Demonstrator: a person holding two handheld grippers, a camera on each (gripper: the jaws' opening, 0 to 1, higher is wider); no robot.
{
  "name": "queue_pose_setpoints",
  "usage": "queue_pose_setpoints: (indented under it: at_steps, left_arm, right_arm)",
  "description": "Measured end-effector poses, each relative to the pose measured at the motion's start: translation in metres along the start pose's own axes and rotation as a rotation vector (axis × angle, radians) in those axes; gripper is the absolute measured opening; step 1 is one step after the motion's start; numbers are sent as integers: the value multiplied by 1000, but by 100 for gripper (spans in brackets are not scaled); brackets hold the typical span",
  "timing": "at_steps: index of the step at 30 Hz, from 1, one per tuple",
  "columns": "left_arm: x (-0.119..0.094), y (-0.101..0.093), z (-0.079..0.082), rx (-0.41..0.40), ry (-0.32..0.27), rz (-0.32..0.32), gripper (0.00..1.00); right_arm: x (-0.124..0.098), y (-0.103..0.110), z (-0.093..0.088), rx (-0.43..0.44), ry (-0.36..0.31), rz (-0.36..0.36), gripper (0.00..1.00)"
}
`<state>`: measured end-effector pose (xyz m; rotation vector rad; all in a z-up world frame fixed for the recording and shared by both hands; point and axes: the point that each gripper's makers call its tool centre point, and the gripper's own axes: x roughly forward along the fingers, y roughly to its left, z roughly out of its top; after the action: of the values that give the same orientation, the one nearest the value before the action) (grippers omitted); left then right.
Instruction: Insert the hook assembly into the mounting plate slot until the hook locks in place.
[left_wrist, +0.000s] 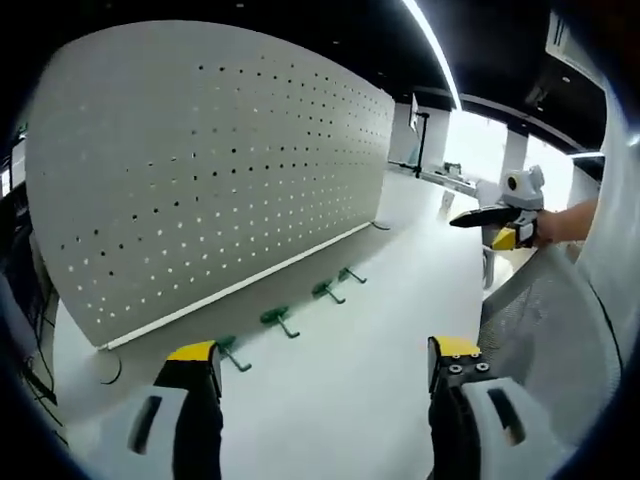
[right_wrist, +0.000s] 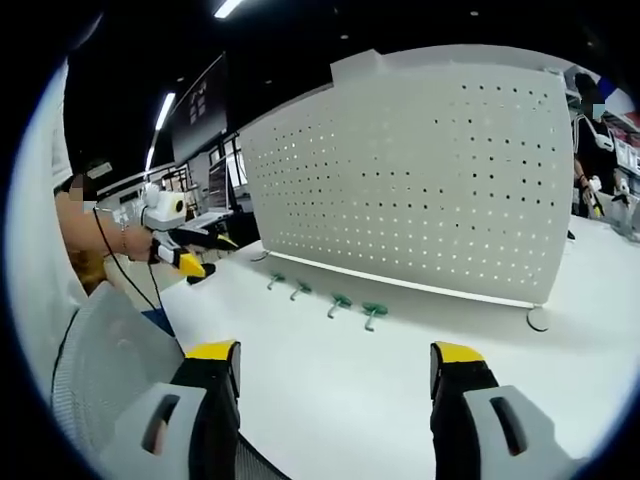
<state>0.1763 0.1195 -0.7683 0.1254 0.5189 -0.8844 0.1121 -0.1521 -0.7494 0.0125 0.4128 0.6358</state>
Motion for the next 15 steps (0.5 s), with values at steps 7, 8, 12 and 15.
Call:
queue_pose_setpoints:
  at_steps: [7, 8, 12, 15]
  left_arm:
    - [5, 15, 1, 26, 24, 0, 89]
    - [6, 17, 0, 29, 33, -2, 90]
    - [9, 21, -1, 40, 46, -10, 90]
    - [11, 26, -6, 54, 69, -13, 90]
  right_arm:
    - [-1, -1, 2, -7, 2, -5, 75]
    - [0, -2, 1, -6, 2, -5, 75]
    - [-1, -3, 2, -2, 3, -6, 75]
    - [-1, -3, 2, -2, 0, -10, 75]
